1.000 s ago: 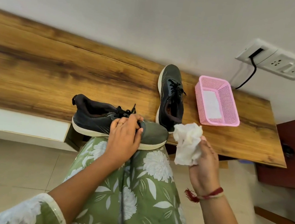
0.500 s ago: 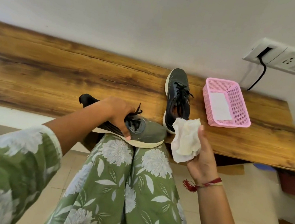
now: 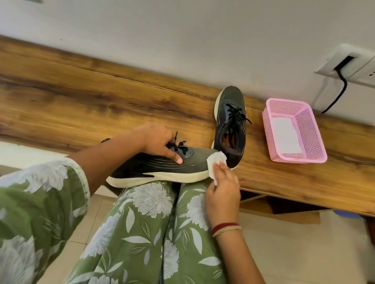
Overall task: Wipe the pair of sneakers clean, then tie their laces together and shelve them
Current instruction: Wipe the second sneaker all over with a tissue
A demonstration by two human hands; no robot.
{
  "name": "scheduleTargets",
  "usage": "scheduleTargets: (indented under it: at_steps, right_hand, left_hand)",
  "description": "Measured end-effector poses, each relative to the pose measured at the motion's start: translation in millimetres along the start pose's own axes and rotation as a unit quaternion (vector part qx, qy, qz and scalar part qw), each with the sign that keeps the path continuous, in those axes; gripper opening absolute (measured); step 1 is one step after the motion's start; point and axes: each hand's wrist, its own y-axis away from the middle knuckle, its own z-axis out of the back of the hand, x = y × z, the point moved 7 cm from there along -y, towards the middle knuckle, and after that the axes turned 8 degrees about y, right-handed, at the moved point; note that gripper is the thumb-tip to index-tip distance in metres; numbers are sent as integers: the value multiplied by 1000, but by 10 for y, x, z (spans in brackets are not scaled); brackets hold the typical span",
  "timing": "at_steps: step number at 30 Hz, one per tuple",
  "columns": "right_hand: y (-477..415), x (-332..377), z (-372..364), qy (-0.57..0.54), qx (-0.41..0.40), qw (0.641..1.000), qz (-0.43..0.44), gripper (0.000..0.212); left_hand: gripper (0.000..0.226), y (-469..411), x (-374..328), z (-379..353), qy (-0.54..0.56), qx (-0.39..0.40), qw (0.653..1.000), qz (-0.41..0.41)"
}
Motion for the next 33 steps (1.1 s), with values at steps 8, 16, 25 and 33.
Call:
scheduleTargets:
  at_steps: [8, 16, 25, 33]
  right_hand:
    - [-134, 34, 7, 94, 13, 993, 70, 49]
    - [-76, 159, -30, 145, 52, 977, 145, 56]
    - [-50, 202, -3, 133, 80, 971, 181, 56]
    - [-96, 198, 44, 121, 90, 973, 177, 55]
  left_hand:
    - [80, 53, -59, 18, -22, -24, 999, -8]
    - [83, 81, -62, 14, -12, -38, 999, 3]
    - [80, 88, -60, 32, 8, -40, 999, -6]
    - [76, 44, -33, 19, 40, -39, 998, 0]
